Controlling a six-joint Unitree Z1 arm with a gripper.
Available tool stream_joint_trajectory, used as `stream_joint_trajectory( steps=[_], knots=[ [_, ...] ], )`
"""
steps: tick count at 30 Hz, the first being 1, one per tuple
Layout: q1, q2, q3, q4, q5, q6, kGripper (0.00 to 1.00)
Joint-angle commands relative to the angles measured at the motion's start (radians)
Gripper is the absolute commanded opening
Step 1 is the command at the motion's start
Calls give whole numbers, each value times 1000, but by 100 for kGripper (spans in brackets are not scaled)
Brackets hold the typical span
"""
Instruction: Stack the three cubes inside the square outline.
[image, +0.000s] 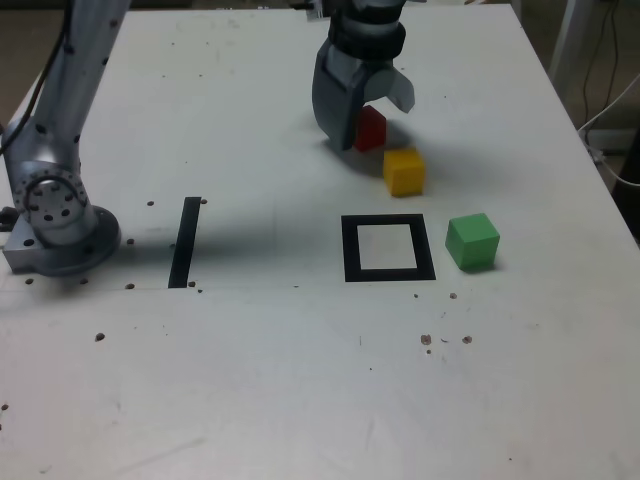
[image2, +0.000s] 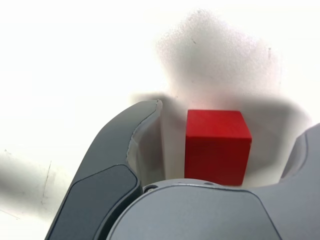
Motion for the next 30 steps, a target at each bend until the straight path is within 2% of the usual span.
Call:
stream_joint_trajectory(
  steps=[1,9,21,26,30],
  knots=[
    [4,6,-14,5,7,-1,83],
    [7,12,-35,22,12,-10,64],
    [4,30,-63,27,-20,-10,56],
    [1,32,-75,33,-32,-12,49],
    [1,26,-86,38,-30,-20,37]
  ],
)
